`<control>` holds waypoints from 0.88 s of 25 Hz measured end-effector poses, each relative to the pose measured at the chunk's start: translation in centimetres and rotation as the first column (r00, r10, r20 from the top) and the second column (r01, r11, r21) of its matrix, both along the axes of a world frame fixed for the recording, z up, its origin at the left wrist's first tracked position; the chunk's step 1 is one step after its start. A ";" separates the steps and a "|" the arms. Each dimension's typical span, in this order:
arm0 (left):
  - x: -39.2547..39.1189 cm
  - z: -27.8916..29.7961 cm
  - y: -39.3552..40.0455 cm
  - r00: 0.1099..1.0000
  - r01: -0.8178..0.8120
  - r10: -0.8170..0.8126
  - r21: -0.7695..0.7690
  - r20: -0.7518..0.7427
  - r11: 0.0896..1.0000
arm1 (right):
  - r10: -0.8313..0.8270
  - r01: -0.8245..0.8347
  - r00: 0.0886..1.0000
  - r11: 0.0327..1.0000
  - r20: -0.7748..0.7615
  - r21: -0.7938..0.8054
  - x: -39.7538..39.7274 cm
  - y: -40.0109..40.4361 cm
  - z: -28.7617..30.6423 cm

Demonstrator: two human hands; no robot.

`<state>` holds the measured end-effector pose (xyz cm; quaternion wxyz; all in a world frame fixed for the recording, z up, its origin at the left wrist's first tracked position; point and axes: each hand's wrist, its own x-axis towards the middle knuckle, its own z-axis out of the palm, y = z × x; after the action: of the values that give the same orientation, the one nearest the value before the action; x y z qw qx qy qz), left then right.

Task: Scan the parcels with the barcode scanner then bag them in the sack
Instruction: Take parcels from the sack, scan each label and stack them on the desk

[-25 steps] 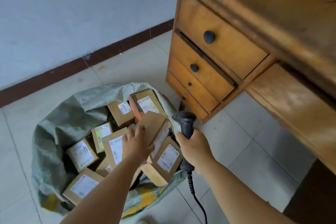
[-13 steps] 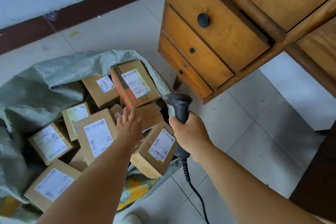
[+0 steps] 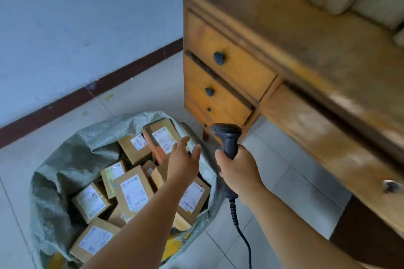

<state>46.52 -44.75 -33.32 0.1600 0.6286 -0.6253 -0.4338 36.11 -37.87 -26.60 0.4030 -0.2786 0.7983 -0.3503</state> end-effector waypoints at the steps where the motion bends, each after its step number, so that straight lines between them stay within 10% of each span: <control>1: -1.3 2.7 0.7 0.999 -0.008 0.007 -0.020 -0.042 1.000 | -0.024 0.024 1.000 0.999 -0.007 -0.023 -1.2 0.9 2.4; 11: -17.4 24.6 13.1 0.959 0.117 -0.171 -0.234 -0.225 0.965 | -0.230 0.218 0.973 0.951 -0.028 -0.219 -16.1 15.5 24.3; 22: -36.3 35.3 27.3 0.843 0.395 -0.481 -0.330 -0.239 0.857 | -0.502 0.475 0.865 0.818 -0.001 -0.323 -30.5 32.3 34.3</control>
<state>10.25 -17.43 1.96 0.2363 0.3627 -0.7726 -0.4644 5.60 -5.53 7.68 0.2156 -0.1396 0.7938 -0.5513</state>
